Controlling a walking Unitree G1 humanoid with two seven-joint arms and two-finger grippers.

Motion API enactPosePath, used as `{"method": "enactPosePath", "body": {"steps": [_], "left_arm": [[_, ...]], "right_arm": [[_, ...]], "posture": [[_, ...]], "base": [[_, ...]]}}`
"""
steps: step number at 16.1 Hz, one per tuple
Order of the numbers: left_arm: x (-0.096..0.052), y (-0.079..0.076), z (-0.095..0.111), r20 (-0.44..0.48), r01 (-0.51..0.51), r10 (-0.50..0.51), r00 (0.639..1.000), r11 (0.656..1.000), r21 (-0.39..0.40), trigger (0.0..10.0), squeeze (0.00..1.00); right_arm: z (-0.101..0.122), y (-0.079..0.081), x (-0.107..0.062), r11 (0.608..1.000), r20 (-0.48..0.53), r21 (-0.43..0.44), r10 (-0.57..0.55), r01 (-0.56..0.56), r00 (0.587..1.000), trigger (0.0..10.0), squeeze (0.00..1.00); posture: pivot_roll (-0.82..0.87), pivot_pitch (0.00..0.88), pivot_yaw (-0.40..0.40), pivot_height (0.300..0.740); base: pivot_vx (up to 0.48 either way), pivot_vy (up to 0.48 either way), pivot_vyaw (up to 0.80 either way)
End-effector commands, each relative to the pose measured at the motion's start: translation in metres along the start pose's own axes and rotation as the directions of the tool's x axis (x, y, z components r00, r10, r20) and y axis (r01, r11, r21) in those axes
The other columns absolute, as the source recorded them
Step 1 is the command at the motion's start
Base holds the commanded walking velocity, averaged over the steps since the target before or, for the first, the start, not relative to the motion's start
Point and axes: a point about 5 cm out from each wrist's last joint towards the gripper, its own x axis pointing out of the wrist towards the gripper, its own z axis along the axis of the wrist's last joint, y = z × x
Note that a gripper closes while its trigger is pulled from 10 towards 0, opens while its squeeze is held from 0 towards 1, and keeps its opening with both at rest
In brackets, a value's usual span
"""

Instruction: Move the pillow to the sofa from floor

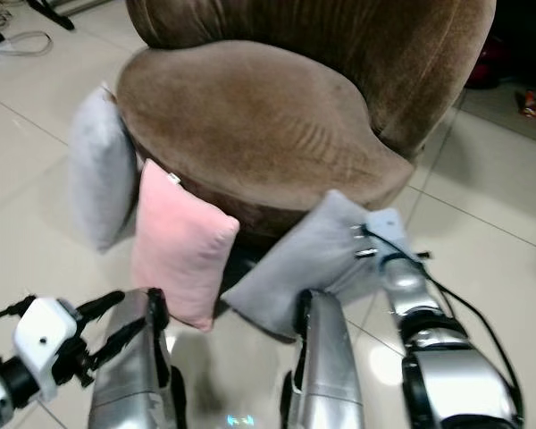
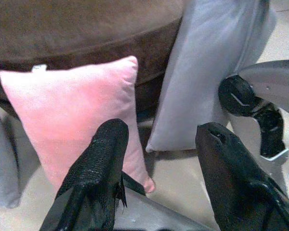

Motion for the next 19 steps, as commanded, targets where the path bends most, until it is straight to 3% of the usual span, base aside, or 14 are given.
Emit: {"method": "enactPosePath", "body": {"steps": [1, 3, 5, 7, 8, 9, 10, 11, 12, 14, 15, 16, 18, 19], "left_arm": [[0.004, -0.001, -0.005, -0.005, 0.024, -0.024, 1.000, 1.000, 0.009, 10.0, 0.00], [0.009, 0.000, -0.006, 0.003, 0.034, -0.034, 0.999, 0.999, 0.015, 10.0, 0.00], [0.016, 0.005, -0.008, 0.013, 0.031, -0.031, 0.999, 0.999, 0.025, 10.0, 0.00], [0.021, 0.015, -0.009, 0.046, -0.058, 0.058, 0.997, 0.998, 0.006, 10.0, 0.00], [0.022, 0.019, -0.008, 0.062, -0.096, 0.096, 0.993, 0.995, -0.011, 10.0, 0.00], [0.021, 0.028, -0.003, 0.104, -0.190, 0.197, 0.975, 0.979, -0.071, 10.0, 0.00], [0.019, 0.033, -0.001, 0.121, -0.230, 0.241, 0.963, 0.968, -0.096, 10.0, 0.00], [0.013, 0.051, 0.008, 0.164, -0.343, 0.366, 0.916, 0.927, -0.148, 10.0, 0.00], [0.012, 0.055, 0.011, 0.175, -0.371, 0.395, 0.902, 0.916, -0.155, 10.0, 0.00], [0.008, 0.081, 0.030, 0.222, -0.495, 0.513, 0.829, 0.859, -0.133, 10.0, 0.00], [0.009, 0.085, 0.036, 0.238, -0.516, 0.529, 0.814, 0.848, -0.122, 10.0, 0.00], [0.012, 0.095, 0.057, 0.296, -0.544, 0.546, 0.784, 0.834, -0.097, 10.0, 0.00], [0.023, 0.105, 0.082, 0.352, -0.573, 0.569, 0.743, 0.813, -0.104, 10.0, 0.00], [0.026, 0.107, 0.088, 0.355, -0.582, 0.581, 0.732, 0.805, -0.117, 10.0, 0.00]], "right_arm": [[-0.008, -0.038, -0.003, 0.987, -0.021, 0.046, -0.155, 0.156, 0.988, 0.0, 0.00], [-0.012, -0.048, -0.005, 0.981, -0.026, 0.060, -0.183, 0.184, 0.983, 0.0, 0.00], [-0.007, -0.058, -0.006, 0.973, 0.028, 0.131, -0.194, 0.189, 0.981, 0.0, 0.00], [0.021, -0.071, -0.008, 0.951, 0.187, 0.258, -0.222, 0.170, 0.957, 0.0, 0.00], [0.031, -0.071, -0.010, 0.949, 0.240, 0.277, -0.221, 0.151, 0.945, 0.0, 0.00], [0.057, -0.069, -0.020, 0.942, 0.367, 0.326, -0.208, 0.084, 0.907, 0.0, 0.00], [0.070, -0.066, -0.027, 0.937, 0.418, 0.346, -0.205, 0.054, 0.885, 0.0, 0.00], [0.104, -0.058, -0.050, 0.920, 0.523, 0.391, -0.195, -0.031, 0.829, 0.0, 0.00], [0.112, -0.056, -0.056, 0.915, 0.546, 0.399, -0.193, -0.050, 0.815, 0.0, 0.00], [0.146, -0.048, -0.082, 0.896, 0.647, 0.423, -0.193, -0.137, 0.738, 0.0, 0.00], [0.153, -0.045, -0.088, 0.882, 0.666, 0.437, -0.183, -0.178, 0.723, 0.0, 0.00], [0.182, -0.038, -0.110, 0.846, 0.737, 0.437, -0.141, -0.307, 0.661, 10.0, 0.00], [0.206, -0.028, -0.128, 0.791, 0.799, 0.432, -0.113, -0.433, 0.591, 10.0, 0.00], [0.207, -0.023, -0.126, 0.777, 0.790, 0.444, -0.104, -0.447, 0.604, 10.0, 0.00]], "posture": [[0.08, 0.033, -0.034, 0.486], [0.08, 0.026, -0.025, 0.486], [0.07, 0.009, -0.019, 0.486], [0.06, 0.000, -0.024, 0.486], [0.06, 0.000, -0.027, 0.486], [0.06, 0.000, -0.032, 0.486], [0.05, 0.000, -0.035, 0.486], [0.05, 0.000, -0.043, 0.486], [0.05, 0.000, -0.044, 0.486], [0.04, 0.000, -0.044, 0.486], [0.04, 0.000, -0.044, 0.486], [0.04, 0.000, -0.046, 0.486], [0.04, 0.000, -0.053, 0.486], [0.05, 0.000, -0.059, 0.496]], "base": [[0.000, 0.000, 0.00], [0.000, 0.000, 0.00], [0.000, 0.000, 0.00], [0.000, 0.000, 0.00], [0.000, 0.000, 0.00], [0.000, 0.000, 0.00], [0.000, 0.000, 0.00], [0.000, 0.000, 0.00], [0.000, 0.000, 0.00], [0.000, 0.000, 0.00], [0.000, 0.000, 0.00], [0.000, 0.000, 0.00], [0.000, 0.000, 0.00], [0.000, 0.000, 0.00]]}}
